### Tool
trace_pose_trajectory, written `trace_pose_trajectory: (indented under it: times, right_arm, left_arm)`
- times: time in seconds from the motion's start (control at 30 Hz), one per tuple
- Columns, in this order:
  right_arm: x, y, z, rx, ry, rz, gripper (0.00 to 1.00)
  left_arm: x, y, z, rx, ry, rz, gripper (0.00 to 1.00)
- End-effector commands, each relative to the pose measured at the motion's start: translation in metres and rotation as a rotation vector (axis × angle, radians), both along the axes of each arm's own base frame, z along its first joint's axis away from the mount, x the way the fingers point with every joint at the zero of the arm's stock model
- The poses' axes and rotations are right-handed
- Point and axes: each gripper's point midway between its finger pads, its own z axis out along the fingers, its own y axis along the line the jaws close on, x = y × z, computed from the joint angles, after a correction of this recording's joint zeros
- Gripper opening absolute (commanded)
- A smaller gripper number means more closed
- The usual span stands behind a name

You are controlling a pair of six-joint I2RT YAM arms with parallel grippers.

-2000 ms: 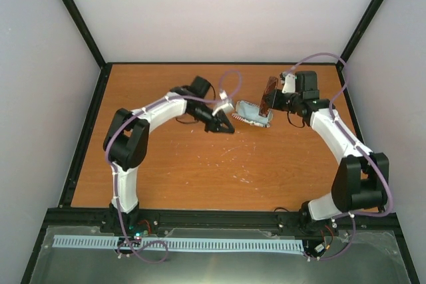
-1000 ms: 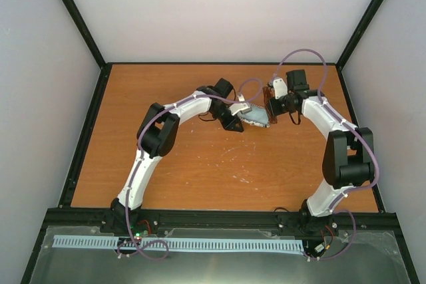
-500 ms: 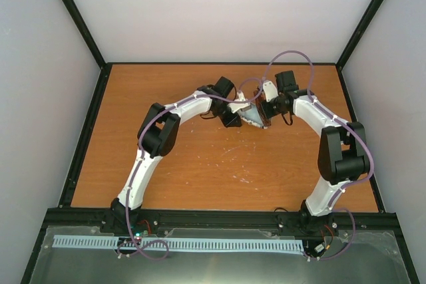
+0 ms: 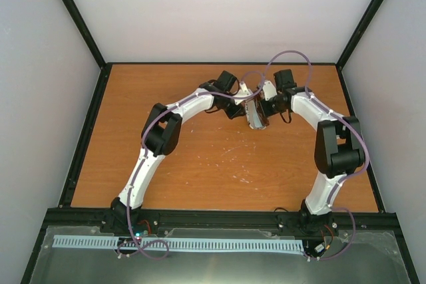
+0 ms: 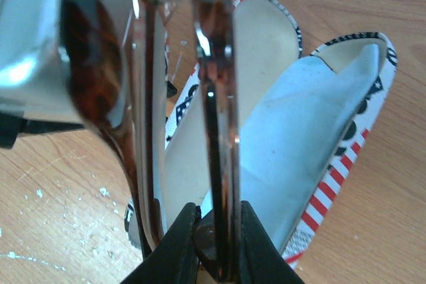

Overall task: Organize the sunglasses
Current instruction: Place the sunglasses in the sunglasses case.

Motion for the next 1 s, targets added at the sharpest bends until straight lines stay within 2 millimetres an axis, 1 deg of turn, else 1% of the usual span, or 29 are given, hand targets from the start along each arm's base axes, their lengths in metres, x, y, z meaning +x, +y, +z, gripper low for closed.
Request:
trace_pose_trajectory:
  times: [0.0, 0.07, 0.2, 0.27, 0.43, 0.63, 0.73, 0.8, 0.97]
  right_arm:
    - [0.012, 0.012, 0.000, 0.085, 0.040, -0.030, 0.03]
    - [0.018, 0.016, -0.002, 0.130, 0.080, -0.050, 0.03]
    - [0.025, 0.028, -0.015, 0.210, 0.183, -0.065, 0.03]
    - [0.029, 0.030, -0.019, 0.223, 0.215, -0.082, 0.03]
    - [0.028, 0.021, -0.030, 0.157, 0.286, -0.099, 0.03]
    - [0.026, 0.002, -0.026, 0.115, 0.317, -0.142, 0.03]
    - [0.025, -0.007, -0.030, 0.110, 0.345, -0.165, 0.03]
    - [0.021, -0.007, -0.035, 0.115, 0.372, -0.164, 0.03]
    - [0.020, 0.002, -0.041, 0.167, 0.410, -0.149, 0.04]
  left_arm:
    - [0.016, 0.004, 0.014, -0.003, -0.060, 0.031, 0.19]
    - [0.014, 0.008, 0.014, -0.002, -0.062, 0.037, 0.19]
    - [0.010, 0.015, 0.011, 0.007, -0.058, 0.045, 0.20]
    - [0.009, 0.017, 0.011, 0.008, -0.053, 0.048, 0.20]
    - [0.008, 0.018, 0.015, -0.004, -0.058, 0.047, 0.20]
    - [0.008, 0.016, 0.016, -0.017, -0.056, 0.043, 0.20]
    - [0.007, 0.014, 0.017, -0.026, -0.051, 0.040, 0.20]
    - [0.008, 0.014, 0.017, -0.030, -0.050, 0.041, 0.21]
    - [0.010, 0.012, 0.021, -0.041, -0.055, 0.042, 0.22]
